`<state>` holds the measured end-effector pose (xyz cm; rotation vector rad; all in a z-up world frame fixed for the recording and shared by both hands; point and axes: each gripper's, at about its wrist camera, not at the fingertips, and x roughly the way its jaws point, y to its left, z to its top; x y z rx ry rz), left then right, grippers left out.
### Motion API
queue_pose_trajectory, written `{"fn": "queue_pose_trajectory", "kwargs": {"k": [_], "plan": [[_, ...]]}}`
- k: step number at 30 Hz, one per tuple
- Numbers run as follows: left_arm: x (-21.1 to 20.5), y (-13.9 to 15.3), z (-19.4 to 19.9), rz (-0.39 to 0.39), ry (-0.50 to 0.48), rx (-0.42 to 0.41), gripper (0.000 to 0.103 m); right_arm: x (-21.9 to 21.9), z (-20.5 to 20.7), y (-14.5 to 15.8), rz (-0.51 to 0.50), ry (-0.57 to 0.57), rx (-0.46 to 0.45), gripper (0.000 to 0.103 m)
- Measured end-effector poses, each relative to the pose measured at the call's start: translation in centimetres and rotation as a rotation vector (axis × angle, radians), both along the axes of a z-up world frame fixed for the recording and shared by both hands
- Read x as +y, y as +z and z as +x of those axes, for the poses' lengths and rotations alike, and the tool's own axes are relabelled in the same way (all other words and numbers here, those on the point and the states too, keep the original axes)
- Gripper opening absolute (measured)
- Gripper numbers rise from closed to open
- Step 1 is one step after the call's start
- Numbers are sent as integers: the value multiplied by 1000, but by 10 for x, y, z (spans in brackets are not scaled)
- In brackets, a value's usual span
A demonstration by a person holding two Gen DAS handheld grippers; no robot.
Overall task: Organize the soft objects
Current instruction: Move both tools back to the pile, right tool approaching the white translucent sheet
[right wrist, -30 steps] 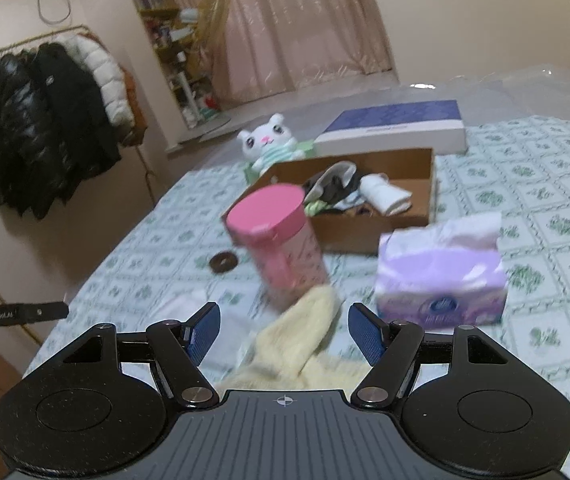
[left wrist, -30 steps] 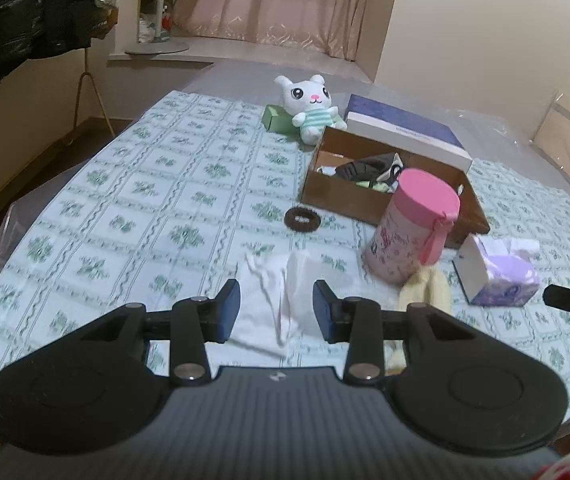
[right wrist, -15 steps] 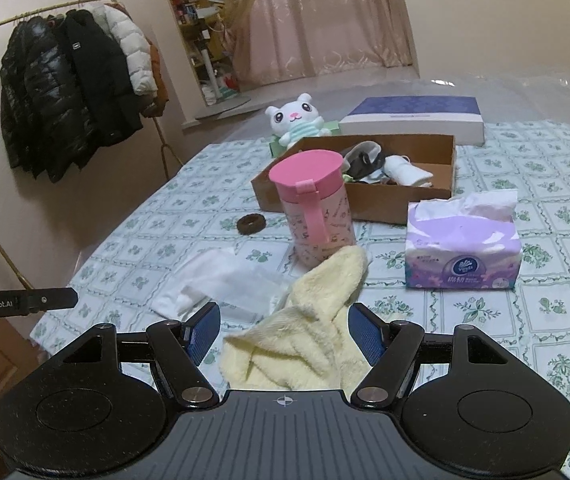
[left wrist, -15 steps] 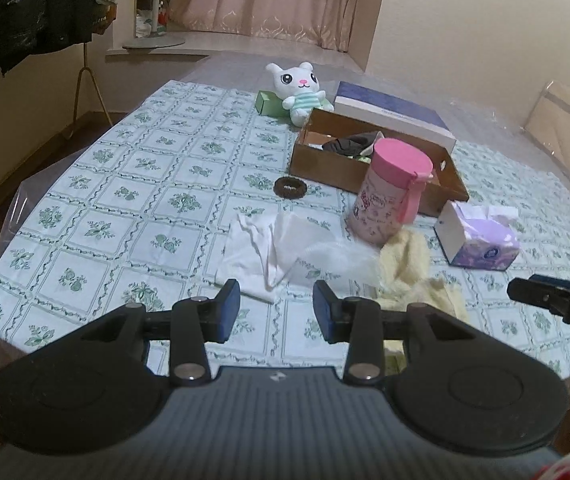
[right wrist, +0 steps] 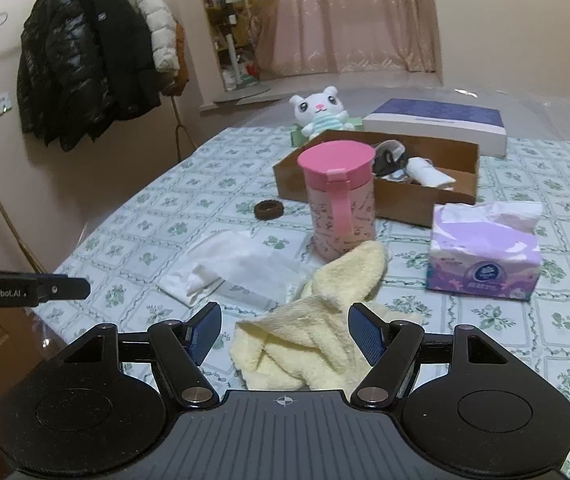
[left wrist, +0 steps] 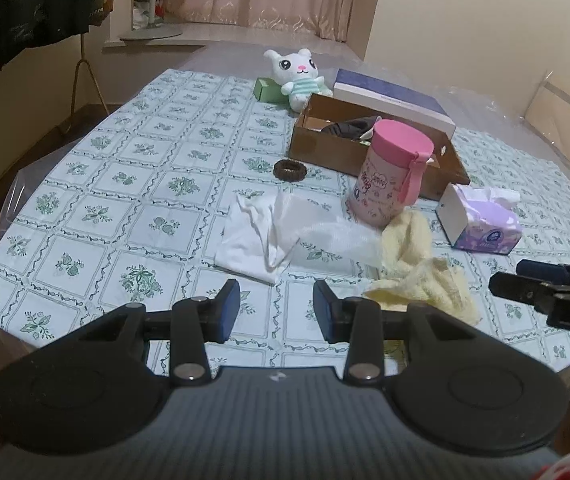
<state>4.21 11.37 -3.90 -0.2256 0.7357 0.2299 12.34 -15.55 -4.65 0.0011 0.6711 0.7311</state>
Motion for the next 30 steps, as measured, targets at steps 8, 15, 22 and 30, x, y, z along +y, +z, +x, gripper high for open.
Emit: {"fn": "queue_pose_trajectory", "kwargs": {"k": [8,15,22,30], "plan": [[8,-16,12,5,-1,51,36,27,4,-17,-64,53,-21,71],[15,-31,31,-1,-13,88,36,54,18,-34,-134,104,-60,71],[22,-45,53,4,-18,113,36,90,34,-52,-212,181,-130,71],[30,-58,78,17,-27,113,36,127,50,-75,-305,262,-218,70]]}}
